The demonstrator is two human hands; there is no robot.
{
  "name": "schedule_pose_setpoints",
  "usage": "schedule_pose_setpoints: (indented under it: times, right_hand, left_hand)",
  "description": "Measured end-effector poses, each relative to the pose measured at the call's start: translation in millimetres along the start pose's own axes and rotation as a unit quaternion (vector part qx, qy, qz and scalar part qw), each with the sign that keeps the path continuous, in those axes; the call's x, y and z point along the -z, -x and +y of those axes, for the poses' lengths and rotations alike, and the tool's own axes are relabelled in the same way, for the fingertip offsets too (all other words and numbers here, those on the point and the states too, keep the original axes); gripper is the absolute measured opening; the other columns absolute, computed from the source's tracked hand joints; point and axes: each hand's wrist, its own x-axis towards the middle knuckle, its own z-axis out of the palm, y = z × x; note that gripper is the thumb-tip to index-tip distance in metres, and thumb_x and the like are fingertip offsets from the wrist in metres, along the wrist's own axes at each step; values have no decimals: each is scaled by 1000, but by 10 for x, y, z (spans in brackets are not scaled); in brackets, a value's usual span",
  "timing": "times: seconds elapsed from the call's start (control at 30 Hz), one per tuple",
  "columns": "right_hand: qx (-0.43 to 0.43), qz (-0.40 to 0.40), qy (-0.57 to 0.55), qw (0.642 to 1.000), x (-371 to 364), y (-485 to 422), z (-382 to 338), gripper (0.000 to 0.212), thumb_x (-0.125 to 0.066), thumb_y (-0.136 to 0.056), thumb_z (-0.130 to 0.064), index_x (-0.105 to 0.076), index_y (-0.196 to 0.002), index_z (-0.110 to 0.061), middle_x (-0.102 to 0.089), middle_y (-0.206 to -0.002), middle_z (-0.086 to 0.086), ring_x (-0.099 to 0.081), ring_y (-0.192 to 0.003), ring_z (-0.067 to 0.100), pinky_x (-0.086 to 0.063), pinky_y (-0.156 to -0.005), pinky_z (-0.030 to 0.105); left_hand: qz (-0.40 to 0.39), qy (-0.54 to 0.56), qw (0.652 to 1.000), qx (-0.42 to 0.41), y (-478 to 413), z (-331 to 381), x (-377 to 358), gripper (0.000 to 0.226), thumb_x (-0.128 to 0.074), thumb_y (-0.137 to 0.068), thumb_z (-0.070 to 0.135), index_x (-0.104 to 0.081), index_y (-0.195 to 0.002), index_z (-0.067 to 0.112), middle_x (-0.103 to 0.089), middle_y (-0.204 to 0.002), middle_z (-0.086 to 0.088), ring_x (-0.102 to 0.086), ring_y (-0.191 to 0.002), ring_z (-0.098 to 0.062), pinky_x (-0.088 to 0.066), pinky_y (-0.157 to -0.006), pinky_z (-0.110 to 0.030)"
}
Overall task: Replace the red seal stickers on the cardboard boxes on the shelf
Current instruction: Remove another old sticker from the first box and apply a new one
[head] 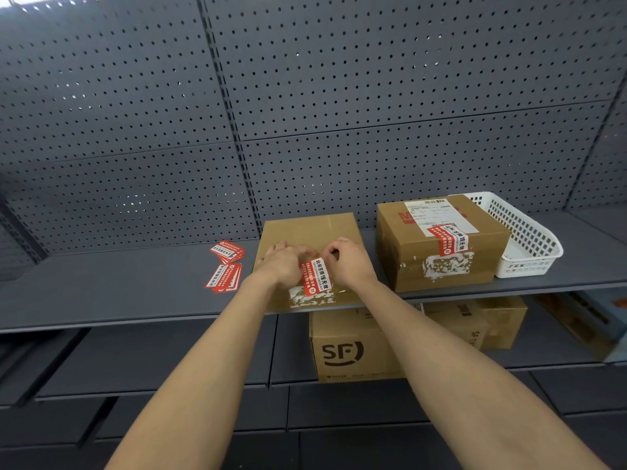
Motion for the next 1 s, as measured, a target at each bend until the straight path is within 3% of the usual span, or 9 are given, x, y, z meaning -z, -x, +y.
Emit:
schedule_pose_setpoints:
  times: [0.13, 0.2, 0.3, 0.53, 0.83, 1.0]
  right_hand:
    - [8, -10, -4, 1000, 33, 10, 17, 14, -62, -102, -15, -74, -95, -18, -66, -108, -7, -67, -98, 15, -57, -85, 32]
    - [16, -21, -17, 1000, 62, 30, 22, 6, -70, -99, -22, -73, -103, -20, -64, -110, -10, -66, -101, 13, -57, -86, 31]
    - [16, -28, -27, 999, 75, 49, 7, 25, -79, -95, -33, -73, -116, -21, -63, -116, -11, -63, -104, 10, -56, -90, 32]
    - [30, 1, 13, 999, 19, 16, 2, 9, -74, -98, -27, -79, -101, -19, -68, -113, -6, -64, -97, 12, -55, -84, 32]
    - [43, -4, 17, 999, 2, 15, 14, 8, -68, -102, -28, -75, -97, -27, -65, -111, -10, -64, -95, 11, -49, -79, 28]
    - [47, -1, 17, 999, -11, 13, 19, 15, -65, -103, -37, -75, -102, -26, -65, -109, -8, -65, -93, 10, -55, -82, 31]
  left_hand:
    - [-4, -14, 1000, -4, -5, 22, 17, 53, -65, -104, 28, -50, -147, 55, -48, -139, -8, -39, -143, -34, -35, -122, -56]
    - [-5, -15, 1000, -6, -3, 29, 27, 55, -65, -105, 25, -50, -149, 54, -48, -137, -8, -38, -144, -34, -34, -122, -57]
    - [-2, -8, 1000, -8, -13, 8, 25, 53, -65, -104, 27, -52, -147, 55, -44, -125, -4, -38, -143, -34, -34, -122, -59]
    - [1, 17, 1000, -10, -43, -58, -6, 44, -68, -103, 37, -56, -140, 56, -42, -120, -1, -38, -143, -33, -35, -121, -60]
    - [3, 86, 996, 6, -84, -168, -19, 34, -74, -98, 30, -57, -108, 59, -49, -129, -2, -41, -142, -31, -34, -123, -63]
    - [3, 86, 996, 11, -108, -163, -24, 40, -79, -95, 33, -56, -89, 65, -52, -130, -1, -46, -139, -29, -38, -120, -62]
